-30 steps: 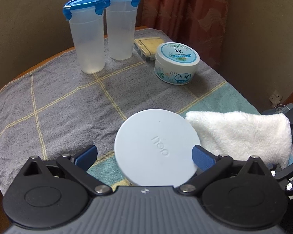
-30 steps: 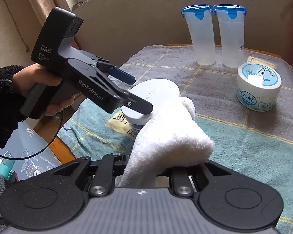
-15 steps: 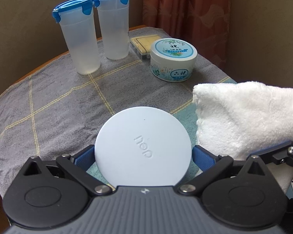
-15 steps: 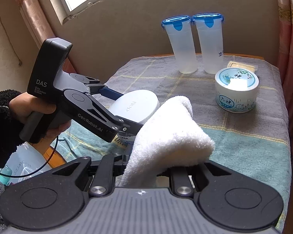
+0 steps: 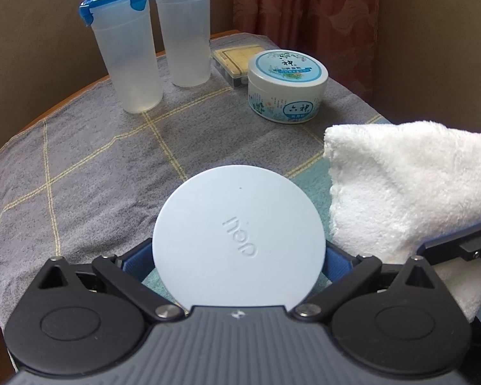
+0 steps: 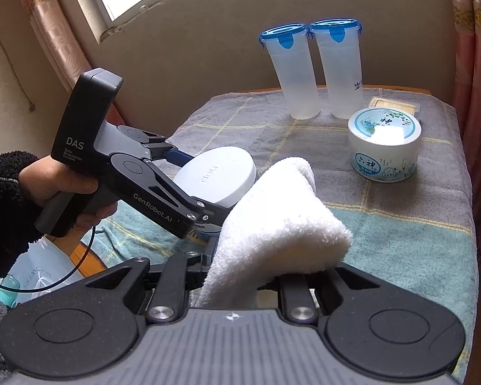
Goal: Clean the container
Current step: 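Tilt the jar lid-up with the left tool while the right tool raises the cloth beside it, then wipe the jar side with the cloth in the right tool while the left tool holds the jar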
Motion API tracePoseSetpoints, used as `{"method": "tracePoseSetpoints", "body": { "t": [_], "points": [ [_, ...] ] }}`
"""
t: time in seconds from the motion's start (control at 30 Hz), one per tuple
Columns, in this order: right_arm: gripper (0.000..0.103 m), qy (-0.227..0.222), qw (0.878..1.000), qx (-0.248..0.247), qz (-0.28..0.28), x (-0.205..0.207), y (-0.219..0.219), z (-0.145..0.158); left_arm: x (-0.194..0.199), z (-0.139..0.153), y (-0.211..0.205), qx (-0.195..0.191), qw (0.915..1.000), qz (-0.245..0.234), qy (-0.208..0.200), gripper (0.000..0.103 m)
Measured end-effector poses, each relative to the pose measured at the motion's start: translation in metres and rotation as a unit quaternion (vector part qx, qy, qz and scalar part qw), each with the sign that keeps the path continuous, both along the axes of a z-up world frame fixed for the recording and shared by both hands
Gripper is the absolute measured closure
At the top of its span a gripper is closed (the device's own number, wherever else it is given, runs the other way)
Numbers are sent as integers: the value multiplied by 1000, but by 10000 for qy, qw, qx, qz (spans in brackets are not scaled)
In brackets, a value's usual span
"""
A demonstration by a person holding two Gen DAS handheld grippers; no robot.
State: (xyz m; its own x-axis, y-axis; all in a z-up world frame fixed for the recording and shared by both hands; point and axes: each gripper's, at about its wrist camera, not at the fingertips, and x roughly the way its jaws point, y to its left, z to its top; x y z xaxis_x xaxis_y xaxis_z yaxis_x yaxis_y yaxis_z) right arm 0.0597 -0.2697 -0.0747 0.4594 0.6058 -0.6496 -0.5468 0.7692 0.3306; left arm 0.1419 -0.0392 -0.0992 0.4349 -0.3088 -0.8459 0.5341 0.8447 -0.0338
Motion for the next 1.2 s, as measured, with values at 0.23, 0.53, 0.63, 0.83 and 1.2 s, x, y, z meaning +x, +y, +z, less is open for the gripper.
{"method": "tracePoseSetpoints", "body": {
  "t": [0.23, 0.53, 0.63, 0.83, 1.2],
  "points": [
    [81, 13, 10000, -44, -33, 2, -1, 0, 2, 2, 1, 73, 9964, -826, -170, 2],
    [81, 15, 9998, -180, -16, 13, 4, 0, 16, 3, 5, 74, 9713, -2370, -178, 2],
    [81, 24, 9997, -225, 1, 16, 6, 0, 18, 2, 3, 79, 9629, -2692, -166, 3],
    [81, 42, 9997, -260, -9, 24, 7, -2, 23, 1, 2, 104, 9515, -3071, -121, 3],
    [81, 8, 9998, -171, -58, 23, 3, -2, 4, -7, 14, -357, 9866, -1549, -371, 0]
  ]
}}
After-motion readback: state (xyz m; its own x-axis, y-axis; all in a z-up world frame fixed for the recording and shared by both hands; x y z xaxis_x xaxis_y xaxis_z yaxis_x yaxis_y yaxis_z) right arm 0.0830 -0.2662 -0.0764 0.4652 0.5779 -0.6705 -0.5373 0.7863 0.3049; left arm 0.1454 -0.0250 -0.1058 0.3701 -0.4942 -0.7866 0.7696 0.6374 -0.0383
